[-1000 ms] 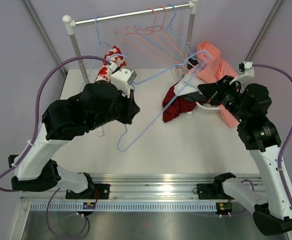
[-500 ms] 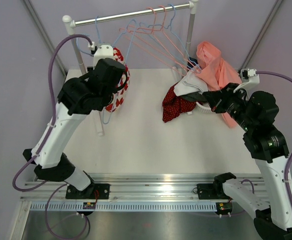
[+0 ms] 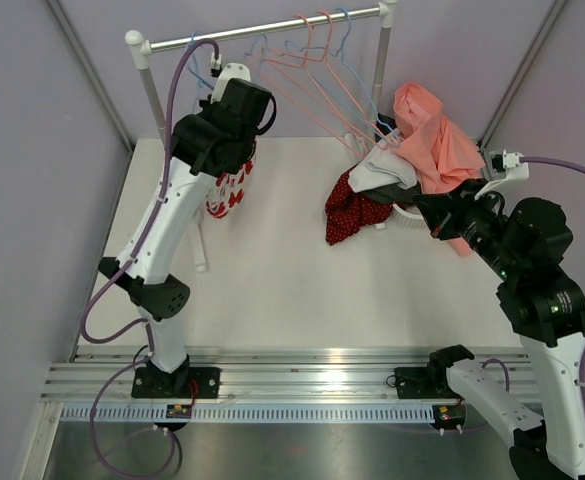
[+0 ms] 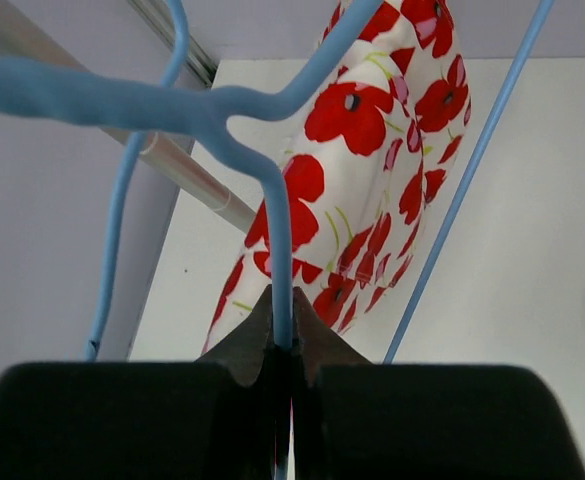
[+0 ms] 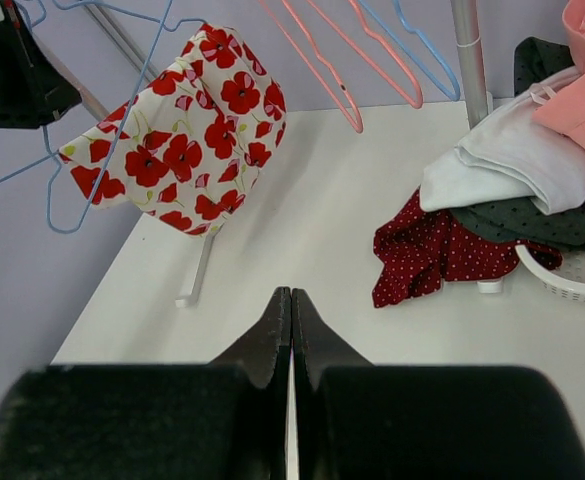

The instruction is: Remove the skirt from the hanger

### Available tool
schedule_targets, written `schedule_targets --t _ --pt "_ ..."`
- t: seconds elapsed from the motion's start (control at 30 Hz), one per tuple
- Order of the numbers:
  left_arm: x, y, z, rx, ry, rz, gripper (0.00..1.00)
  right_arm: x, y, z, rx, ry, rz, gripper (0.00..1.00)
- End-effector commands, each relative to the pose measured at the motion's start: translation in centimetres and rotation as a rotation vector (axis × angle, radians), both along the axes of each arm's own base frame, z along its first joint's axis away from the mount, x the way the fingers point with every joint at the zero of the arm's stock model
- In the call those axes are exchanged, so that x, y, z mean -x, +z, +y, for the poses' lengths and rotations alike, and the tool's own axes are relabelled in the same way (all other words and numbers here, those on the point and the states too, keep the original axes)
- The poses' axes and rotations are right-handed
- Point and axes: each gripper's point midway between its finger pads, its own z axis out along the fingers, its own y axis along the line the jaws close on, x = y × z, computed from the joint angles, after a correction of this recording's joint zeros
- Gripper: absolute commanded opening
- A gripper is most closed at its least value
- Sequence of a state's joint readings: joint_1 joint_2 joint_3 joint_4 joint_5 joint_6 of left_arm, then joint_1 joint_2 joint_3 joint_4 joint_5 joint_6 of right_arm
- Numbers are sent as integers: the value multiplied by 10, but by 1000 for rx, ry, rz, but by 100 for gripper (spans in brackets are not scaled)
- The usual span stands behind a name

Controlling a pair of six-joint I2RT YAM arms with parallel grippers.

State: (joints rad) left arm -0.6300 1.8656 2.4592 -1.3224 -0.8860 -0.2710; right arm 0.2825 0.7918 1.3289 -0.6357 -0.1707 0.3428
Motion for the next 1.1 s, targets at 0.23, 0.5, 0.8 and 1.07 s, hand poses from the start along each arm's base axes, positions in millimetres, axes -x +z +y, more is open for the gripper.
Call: schedule_targets --t 0.23,0.5,0.8,1.07 --pt "-67 48 -26 39 -88 -235 0 -1 -4 9 9 53 7 0" --pt "-100 27 -27 86 -116 -219 0 -8 -12 11 14 53 25 0" --pt "-122 22 -33 110 -156 -235 0 -14 -21 15 8 65 49 0" --pt "-120 0 -57 169 -281 -159 4 -19 -23 22 -18 84 68 0"
